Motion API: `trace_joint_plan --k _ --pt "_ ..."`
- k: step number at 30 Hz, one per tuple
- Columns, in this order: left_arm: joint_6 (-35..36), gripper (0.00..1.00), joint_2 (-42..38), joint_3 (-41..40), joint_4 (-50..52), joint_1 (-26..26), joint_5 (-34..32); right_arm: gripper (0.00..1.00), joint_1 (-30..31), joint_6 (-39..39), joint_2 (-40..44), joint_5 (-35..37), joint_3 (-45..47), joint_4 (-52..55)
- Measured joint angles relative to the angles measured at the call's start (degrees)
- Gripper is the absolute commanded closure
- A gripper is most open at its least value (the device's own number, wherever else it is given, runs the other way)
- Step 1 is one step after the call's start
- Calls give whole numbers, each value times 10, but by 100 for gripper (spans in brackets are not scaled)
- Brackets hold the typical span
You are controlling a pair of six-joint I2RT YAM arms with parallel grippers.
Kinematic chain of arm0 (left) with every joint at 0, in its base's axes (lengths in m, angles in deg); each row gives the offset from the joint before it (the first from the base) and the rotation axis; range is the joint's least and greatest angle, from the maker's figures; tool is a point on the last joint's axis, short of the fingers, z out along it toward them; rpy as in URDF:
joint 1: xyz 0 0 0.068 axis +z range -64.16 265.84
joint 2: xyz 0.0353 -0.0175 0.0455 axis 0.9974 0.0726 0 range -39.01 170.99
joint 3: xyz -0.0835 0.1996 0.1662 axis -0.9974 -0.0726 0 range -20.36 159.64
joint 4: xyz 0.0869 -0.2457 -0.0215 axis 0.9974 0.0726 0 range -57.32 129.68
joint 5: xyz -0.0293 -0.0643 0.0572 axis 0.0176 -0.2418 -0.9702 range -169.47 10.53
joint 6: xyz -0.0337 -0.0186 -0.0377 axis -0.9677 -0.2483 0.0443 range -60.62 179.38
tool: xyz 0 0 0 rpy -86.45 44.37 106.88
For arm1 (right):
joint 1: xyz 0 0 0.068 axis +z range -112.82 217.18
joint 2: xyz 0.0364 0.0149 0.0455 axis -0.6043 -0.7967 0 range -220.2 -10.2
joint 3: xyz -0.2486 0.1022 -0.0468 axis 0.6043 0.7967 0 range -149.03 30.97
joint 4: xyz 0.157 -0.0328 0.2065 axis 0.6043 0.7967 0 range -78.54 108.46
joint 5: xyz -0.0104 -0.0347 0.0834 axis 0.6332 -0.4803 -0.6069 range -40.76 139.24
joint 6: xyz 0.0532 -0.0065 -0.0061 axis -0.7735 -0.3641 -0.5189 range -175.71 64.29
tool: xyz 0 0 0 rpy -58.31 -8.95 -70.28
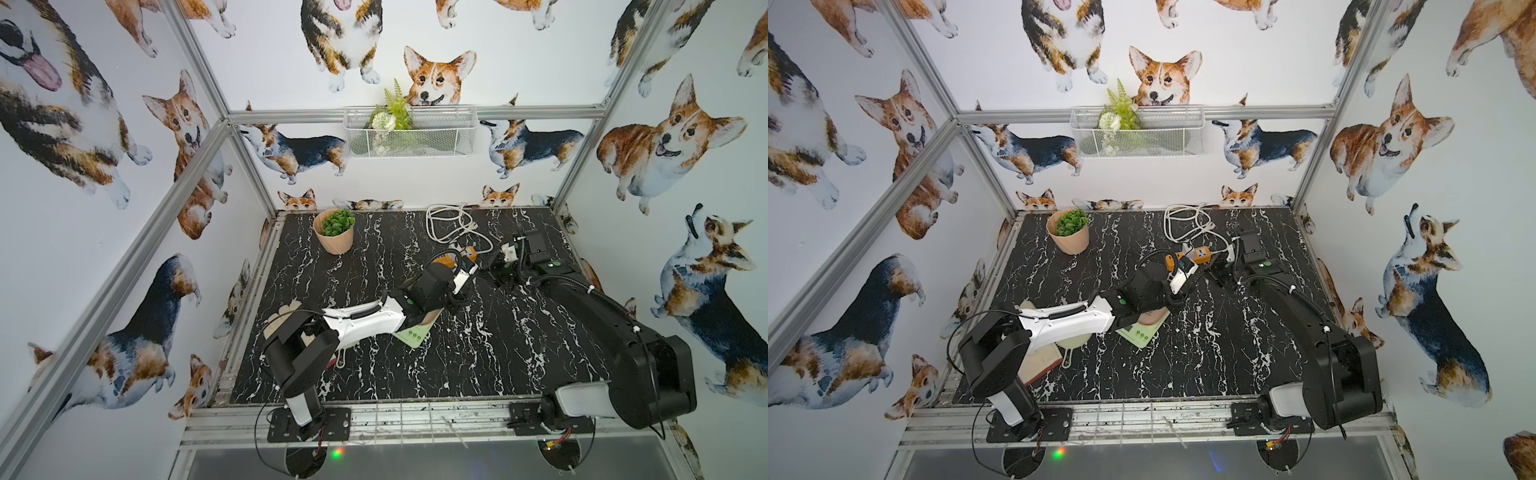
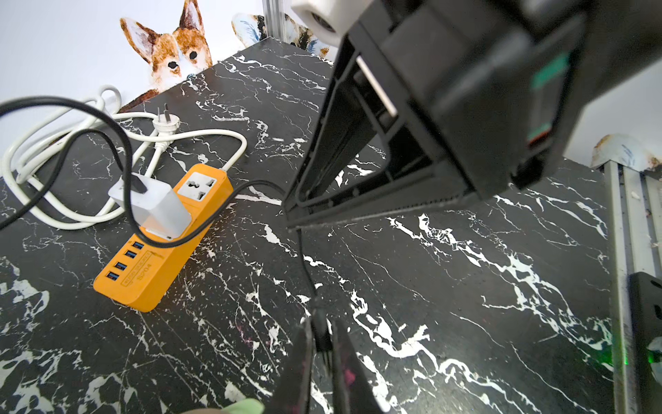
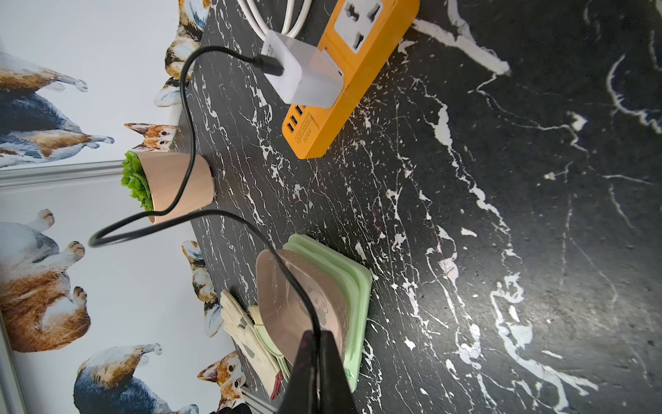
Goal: Charge the electronic scale
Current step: Pick up the charging cable from the center of the board.
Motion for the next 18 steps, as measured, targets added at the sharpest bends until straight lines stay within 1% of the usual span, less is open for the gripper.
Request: trace_joint_plan --k 1,3,5,9,13,15,18 --pt "0 90 0 0 0 0 0 99 0 0 0 0 1 0" --pt "0 92 -3 -3 0 0 4 85 0 0 0 -2 2 0" --pt "0 93 -8 -4 0 1 12 76 -1 3 1 -5 2 0" --pt "-8 93 -16 -3 3 16 61 55 -15 53 15 -19 2 -16" --pt "-28 93 -28 2 18 53 122 51 -48 120 24 -72 2 -51" --pt "-41 94 -30 11 29 76 172 49 -69 161 25 -111 1 -67" --pt "-58 95 -30 25 49 113 243 51 -86 210 31 -165 1 -95"
